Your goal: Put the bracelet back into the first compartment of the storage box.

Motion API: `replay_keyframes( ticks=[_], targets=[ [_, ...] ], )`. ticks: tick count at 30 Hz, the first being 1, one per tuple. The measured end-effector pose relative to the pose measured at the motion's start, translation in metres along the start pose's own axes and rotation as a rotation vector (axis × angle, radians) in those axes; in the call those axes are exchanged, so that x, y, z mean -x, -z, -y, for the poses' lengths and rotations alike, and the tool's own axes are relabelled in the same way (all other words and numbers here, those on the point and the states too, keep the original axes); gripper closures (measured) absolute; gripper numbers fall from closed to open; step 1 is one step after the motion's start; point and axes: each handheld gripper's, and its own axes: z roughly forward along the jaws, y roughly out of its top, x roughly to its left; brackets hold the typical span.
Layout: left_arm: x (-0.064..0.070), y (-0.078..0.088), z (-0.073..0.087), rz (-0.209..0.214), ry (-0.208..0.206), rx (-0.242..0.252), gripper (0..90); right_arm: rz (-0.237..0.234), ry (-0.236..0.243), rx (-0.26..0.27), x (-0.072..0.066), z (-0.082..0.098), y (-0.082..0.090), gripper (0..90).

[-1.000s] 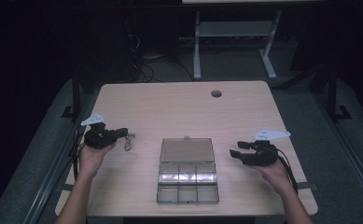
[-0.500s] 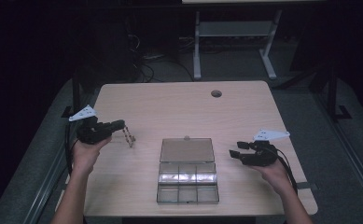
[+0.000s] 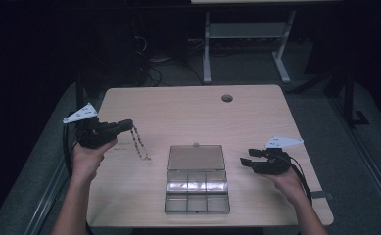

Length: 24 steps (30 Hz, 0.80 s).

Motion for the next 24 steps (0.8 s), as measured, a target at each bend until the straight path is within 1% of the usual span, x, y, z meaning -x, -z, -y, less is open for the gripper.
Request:
replay_keyframes(
  ticks=[5, 11, 12, 14, 15, 17, 18, 20, 22, 24],
  targets=[
    [0.009, 0.003, -0.007, 0.031, -0.009, 0.022, 85.9, -0.004, 0.0, 0.002, 0.0, 0.0, -0.001, 43.5],
    [0.019, 0.005, -0.013, 0.067, -0.018, 0.034, 85.9, -0.002, 0.0, 0.003, 0.0, 0.0, -0.001, 43.3],
    [0.021, 0.006, -0.014, 0.071, -0.025, 0.033, 85.9, -0.002, 0.0, 0.003, 0.0, 0.0, -0.001, 43.0],
    [0.024, 0.006, -0.016, 0.087, -0.025, 0.04, 85.9, -0.002, 0.001, 0.003, 0.0, 0.0, -0.001, 43.0],
    [0.024, 0.006, -0.016, 0.087, -0.025, 0.04, 85.9, -0.002, 0.001, 0.003, 0.0, 0.0, -0.001, 43.0],
    [0.03, 0.006, -0.018, 0.108, -0.03, 0.039, 85.9, -0.002, -0.003, -0.001, 0.001, 0.0, -0.001, 42.9],
    [0.032, 0.005, -0.019, 0.114, -0.03, 0.042, 85.9, -0.001, -0.001, -0.001, 0.001, 0.0, -0.001, 42.9],
    [0.036, 0.005, -0.021, 0.128, -0.042, 0.036, 85.9, -0.001, -0.002, -0.001, 0.001, 0.0, -0.001, 42.9],
    [0.039, 0.004, -0.021, 0.135, -0.043, 0.038, 85.9, 0.0, -0.001, -0.001, 0.001, 0.0, -0.001, 42.9],
    [0.046, 0.003, -0.024, 0.161, -0.056, 0.034, 85.9, 0.0, 0.003, 0.001, 0.0, 0.0, -0.001, 42.9]
  ],
)
